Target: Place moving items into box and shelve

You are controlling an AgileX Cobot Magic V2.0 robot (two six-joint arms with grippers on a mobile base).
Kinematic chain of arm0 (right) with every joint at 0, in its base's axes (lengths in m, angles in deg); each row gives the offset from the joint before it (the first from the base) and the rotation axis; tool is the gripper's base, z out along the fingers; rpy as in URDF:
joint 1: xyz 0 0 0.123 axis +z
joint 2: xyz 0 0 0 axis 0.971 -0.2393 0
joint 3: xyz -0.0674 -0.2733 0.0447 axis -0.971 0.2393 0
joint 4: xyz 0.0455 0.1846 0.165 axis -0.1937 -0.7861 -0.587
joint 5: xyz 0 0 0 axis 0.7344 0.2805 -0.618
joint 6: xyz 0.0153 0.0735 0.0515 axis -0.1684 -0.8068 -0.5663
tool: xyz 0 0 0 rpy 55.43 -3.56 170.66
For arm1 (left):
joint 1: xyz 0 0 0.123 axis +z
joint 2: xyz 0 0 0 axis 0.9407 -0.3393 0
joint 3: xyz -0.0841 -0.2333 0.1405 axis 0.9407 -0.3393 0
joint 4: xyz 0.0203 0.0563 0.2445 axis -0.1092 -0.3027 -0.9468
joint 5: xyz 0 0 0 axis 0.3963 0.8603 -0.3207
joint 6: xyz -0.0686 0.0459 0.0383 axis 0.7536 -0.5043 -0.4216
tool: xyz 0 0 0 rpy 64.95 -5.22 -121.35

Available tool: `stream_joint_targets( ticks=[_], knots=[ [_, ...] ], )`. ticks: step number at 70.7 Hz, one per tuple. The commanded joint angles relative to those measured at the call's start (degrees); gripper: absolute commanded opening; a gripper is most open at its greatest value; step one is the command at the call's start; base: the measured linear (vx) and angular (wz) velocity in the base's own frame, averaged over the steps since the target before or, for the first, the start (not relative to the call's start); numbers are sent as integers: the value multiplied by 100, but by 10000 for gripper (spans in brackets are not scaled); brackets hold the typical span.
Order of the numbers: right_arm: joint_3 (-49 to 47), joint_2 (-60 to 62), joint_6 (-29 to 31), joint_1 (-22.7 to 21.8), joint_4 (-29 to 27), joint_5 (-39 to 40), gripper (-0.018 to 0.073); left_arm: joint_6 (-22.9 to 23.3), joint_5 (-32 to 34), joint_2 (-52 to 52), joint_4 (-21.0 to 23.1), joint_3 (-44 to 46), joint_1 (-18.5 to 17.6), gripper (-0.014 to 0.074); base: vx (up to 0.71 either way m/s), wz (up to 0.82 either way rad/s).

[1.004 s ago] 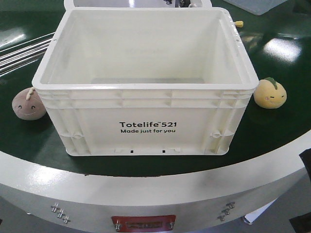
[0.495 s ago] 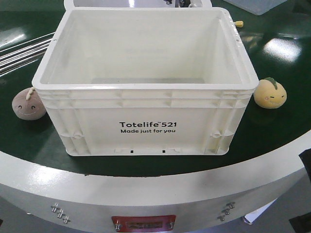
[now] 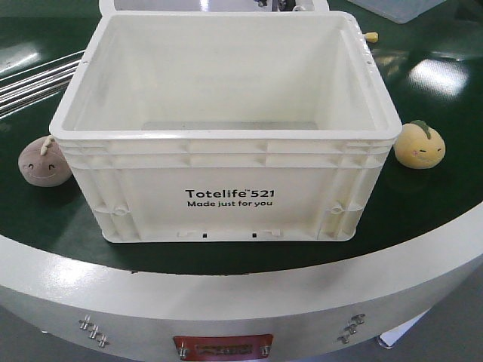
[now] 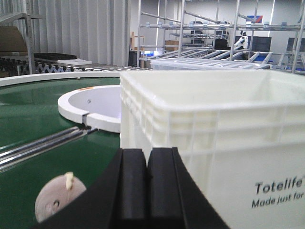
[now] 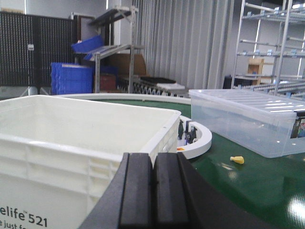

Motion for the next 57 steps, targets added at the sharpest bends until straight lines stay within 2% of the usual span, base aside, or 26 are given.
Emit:
stream_joint_targets(
  ticks=[1,16,27,38,57],
  knots=[
    [-662,-627,-102,-29,4,313,-7,68,381,-611,42,732,-36,-18,0,0],
    [-1895,-2090,-144,-29,31,313,-7,-17,523,-2406,42,2201,-36,-18,0,0],
    [-2485,-2796,-131,-29,31,444,-7,-17,591,-3269,42,3002,-36,-18,0,0],
    [-2543,-3032,-137,-29,20,962,-7,-17,892,-3623,42,3177,-36,-18,0,0],
    [-2543,-3037,-137,-29,20,959,11,-17,868,-3615,42,3177,-36,-12,0,0]
  ],
)
